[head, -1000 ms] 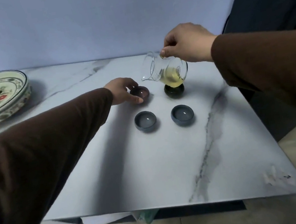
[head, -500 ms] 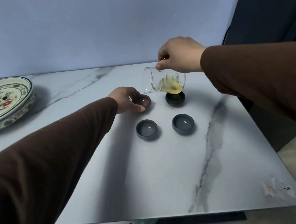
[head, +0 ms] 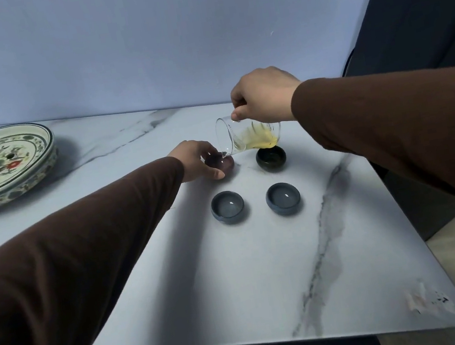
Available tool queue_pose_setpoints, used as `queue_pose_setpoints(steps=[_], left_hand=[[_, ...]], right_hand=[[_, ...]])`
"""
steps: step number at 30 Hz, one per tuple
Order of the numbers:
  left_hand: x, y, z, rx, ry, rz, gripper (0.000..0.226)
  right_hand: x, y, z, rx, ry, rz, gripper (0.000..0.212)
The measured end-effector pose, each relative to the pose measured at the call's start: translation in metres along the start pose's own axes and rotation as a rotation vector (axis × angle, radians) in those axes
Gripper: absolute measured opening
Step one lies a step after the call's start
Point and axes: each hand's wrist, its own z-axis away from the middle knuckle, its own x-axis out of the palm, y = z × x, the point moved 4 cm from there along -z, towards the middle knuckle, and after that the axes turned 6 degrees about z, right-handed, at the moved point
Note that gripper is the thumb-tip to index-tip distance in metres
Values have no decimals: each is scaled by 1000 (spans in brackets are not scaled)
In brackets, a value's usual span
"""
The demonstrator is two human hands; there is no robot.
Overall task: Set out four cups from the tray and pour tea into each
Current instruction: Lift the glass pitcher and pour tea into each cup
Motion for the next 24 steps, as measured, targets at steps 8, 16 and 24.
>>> queue_pose_setpoints(steps=[8,16,24], left_hand=[[-1,0,1,-18,-4,-10,62],[-1,1,2,-20,-2,-6,62],[-1,2,3,-34,4,-10,66]], right_hand=[[-6,-5,-4,-15,30,33,27],[-10,-8,-6,3,39,33,29],[-14,-12,-7,-10,31,60,34]])
